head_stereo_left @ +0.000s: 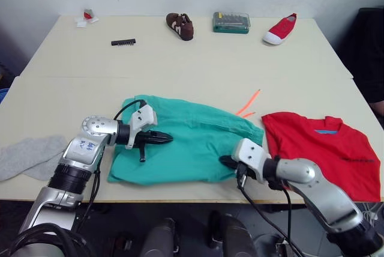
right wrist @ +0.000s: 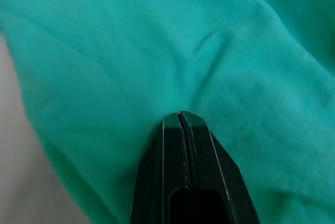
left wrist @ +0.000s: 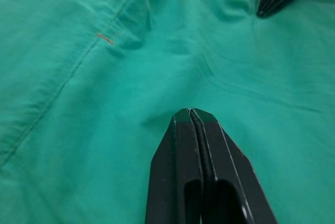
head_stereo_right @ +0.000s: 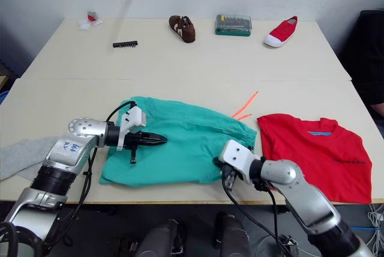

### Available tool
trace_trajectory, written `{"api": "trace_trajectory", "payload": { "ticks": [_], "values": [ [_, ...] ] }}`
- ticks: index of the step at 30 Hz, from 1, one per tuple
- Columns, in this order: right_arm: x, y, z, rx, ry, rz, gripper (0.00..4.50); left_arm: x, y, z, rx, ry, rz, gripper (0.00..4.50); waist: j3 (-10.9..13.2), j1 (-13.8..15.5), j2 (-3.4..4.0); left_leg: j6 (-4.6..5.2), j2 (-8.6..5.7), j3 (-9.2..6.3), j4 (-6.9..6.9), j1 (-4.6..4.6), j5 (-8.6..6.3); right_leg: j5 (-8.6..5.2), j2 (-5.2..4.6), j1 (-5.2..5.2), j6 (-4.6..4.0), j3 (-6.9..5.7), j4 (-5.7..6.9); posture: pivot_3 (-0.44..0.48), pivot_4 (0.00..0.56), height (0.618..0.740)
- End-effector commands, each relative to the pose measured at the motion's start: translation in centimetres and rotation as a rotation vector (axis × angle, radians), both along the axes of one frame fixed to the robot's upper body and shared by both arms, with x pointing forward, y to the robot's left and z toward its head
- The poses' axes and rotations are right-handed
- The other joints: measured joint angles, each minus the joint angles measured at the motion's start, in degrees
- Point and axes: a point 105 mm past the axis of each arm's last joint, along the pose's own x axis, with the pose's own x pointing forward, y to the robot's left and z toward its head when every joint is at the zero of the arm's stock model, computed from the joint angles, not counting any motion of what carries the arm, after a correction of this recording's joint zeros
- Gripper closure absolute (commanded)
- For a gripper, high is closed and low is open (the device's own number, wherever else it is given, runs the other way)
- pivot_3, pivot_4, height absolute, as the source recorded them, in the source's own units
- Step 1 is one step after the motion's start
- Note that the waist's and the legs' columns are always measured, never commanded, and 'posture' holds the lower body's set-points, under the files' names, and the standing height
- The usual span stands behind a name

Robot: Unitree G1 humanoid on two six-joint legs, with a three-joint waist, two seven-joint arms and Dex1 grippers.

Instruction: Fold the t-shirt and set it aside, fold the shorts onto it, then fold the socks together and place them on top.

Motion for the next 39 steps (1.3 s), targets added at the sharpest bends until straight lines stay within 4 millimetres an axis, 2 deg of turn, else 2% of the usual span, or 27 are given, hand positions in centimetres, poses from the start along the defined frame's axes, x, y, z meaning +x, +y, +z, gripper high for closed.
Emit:
{"api": "trace_trajectory", "payload": {
  "ticks": [1, 3, 6, 10, 12, 15, 17, 21, 25, 29, 32, 35, 38, 39],
  "values": [
    [-1.7, -1.2, 1.6, 0.018, -0.019, -0.039, 4.50, 1.1, 0.8, -0.4, 0.066, -0.050, 0.004, 4.48, 0.00, 0.21, -0.01, 0.03, 0.00, -0.01, 0.00, 0.00, -0.02, 0.00, 0.00, 0.00, 0.00, -0.01, -0.01, 0.000, 0.150, 0.740],
    [-2.9, -1.9, 2.5, 0.081, -0.021, -0.080, 4.50, 1.8, 1.4, -0.5, 0.085, -0.067, 0.022, 4.48, -0.01, 0.65, -0.02, 0.08, 0.00, -0.01, 0.00, -0.01, -0.06, 0.00, -0.01, 0.01, 0.00, -0.01, -0.02, 0.000, 0.150, 0.740],
    [-3.9, -3.1, 4.1, 0.224, -0.015, -0.209, 4.50, 2.3, 1.6, 0.5, 0.048, -0.070, 0.015, 4.48, -0.02, 0.94, -0.03, 0.10, 0.02, -0.02, 0.01, 0.02, -0.08, 0.02, 0.00, 0.02, 0.03, 0.01, -0.01, 0.000, 0.150, 0.740],
    [-7.0, -5.5, 4.2, 0.418, 0.156, -0.419, 4.50, 0.3, 0.0, 4.3, -0.067, -0.064, -0.160, 4.48, -0.02, 1.28, -0.03, 0.18, 0.09, -0.03, 0.01, 0.04, -0.15, 0.03, 0.01, 0.02, 0.05, 0.04, 0.01, 0.000, 0.150, 0.740],
    [-7.7, -5.8, 4.0, 0.482, 0.220, -0.463, 4.15, -0.2, -0.7, 5.3, -0.112, -0.049, -0.192, 4.50, -0.02, 1.36, -0.02, 0.11, 0.13, -0.12, 0.01, -0.01, -0.14, 0.01, 0.02, 0.02, 0.01, 0.00, -0.02, 0.000, 0.150, 0.740],
    [-8.3, -5.9, 3.0, 0.553, 0.347, -0.526, 3.26, -0.3, -1.4, 5.4, -0.114, -0.053, -0.198, 4.50, -0.02, 1.12, -0.02, 0.20, 0.13, -0.11, 0.01, 0.04, -0.20, 0.02, 0.00, 0.12, 0.03, 0.05, -0.11, 0.000, 0.150, 0.740],
    [-8.4, -5.8, 2.3, 0.615, 0.421, -0.567, 2.49, -0.4, -1.7, 5.3, -0.112, -0.055, -0.207, 4.50, -0.02, 1.00, -0.02, 0.38, 0.13, -0.08, 0.00, 0.14, -0.31, 0.02, 0.01, 0.16, 0.04, 0.09, -0.10, 0.000, 0.150, 0.740],
    [-7.8, -5.0, 1.3, 0.759, 0.559, -0.615, 1.16, -0.9, -2.0, 5.4, -0.110, -0.056, -0.222, 4.50, -0.02, 0.85, -0.01, 0.31, 0.20, -0.08, -0.05, 0.16, -0.30, -0.01, 0.11, 0.13, -0.02, 0.08, -0.07, 0.000, 0.150, 0.740],
    [-6.7, -4.1, 0.3, 0.838, 0.668, -0.639, 0.03, -1.1, -1.8, 5.6, -0.104, -0.067, -0.212, 4.50, -0.02, 0.66, -0.01, 0.30, 0.21, -0.07, -0.04, 0.15, -0.29, -0.01, 0.11, 0.12, -0.02, 0.09, -0.06, 0.000, 0.150, 0.740],
    [-4.9, -3.5, -1.0, 0.881, 0.744, -0.663, 0.03, -1.3, -1.6, 5.7, -0.089, -0.078, -0.200, 4.50, -0.02, 0.21, -0.02, 0.30, 0.21, -0.06, -0.03, 0.15, -0.29, -0.01, 0.12, 0.12, -0.02, 0.09, -0.05, 0.000, 0.150, 0.740],
    [-3.6, -3.1, -1.1, 0.920, 0.764, -0.662, 0.03, -1.3, -1.5, 5.6, -0.086, -0.076, -0.187, 4.50, -0.04, -0.28, -0.05, 0.33, 0.21, -0.06, -0.03, 0.17, -0.27, -0.01, 0.12, 0.14, 0.00, 0.10, -0.05, 0.000, 0.150, 0.740],
    [-0.5, -2.6, -1.1, 0.978, 0.760, -0.660, 0.03, -0.8, -0.3, 3.0, 0.017, -0.083, -0.137, 4.50, -0.07, -0.91, -0.10, 0.31, 0.30, -0.02, -0.03, 0.27, -0.27, 0.00, 0.20, 0.20, 0.00, 0.14, -0.04, 0.000, 0.150, 0.740],
    [0.5, -1.8, -0.9, 0.990, 0.761, -0.634, 0.03, -0.1, 0.0, 1.5, 0.031, -0.071, -0.096, 4.50, -0.06, -0.81, -0.09, 0.26, 0.34, 0.02, -0.03, 0.29, -0.18, 0.01, 0.23, 0.19, -0.01, 0.17, -0.01, 0.000, 0.150, 0.740],
    [0.7, -1.6, -0.9, 0.986, 0.757, -0.626, 0.21, 0.1, -0.1, 1.1, 0.034, -0.070, -0.092, 4.50, -0.07, -0.67, -0.09, 0.25, 0.34, 0.01, -0.03, 0.28, -0.15, 0.02, 0.23, 0.15, -0.02, 0.17, 0.00, 0.000, 0.150, 0.740]
  ]
}}
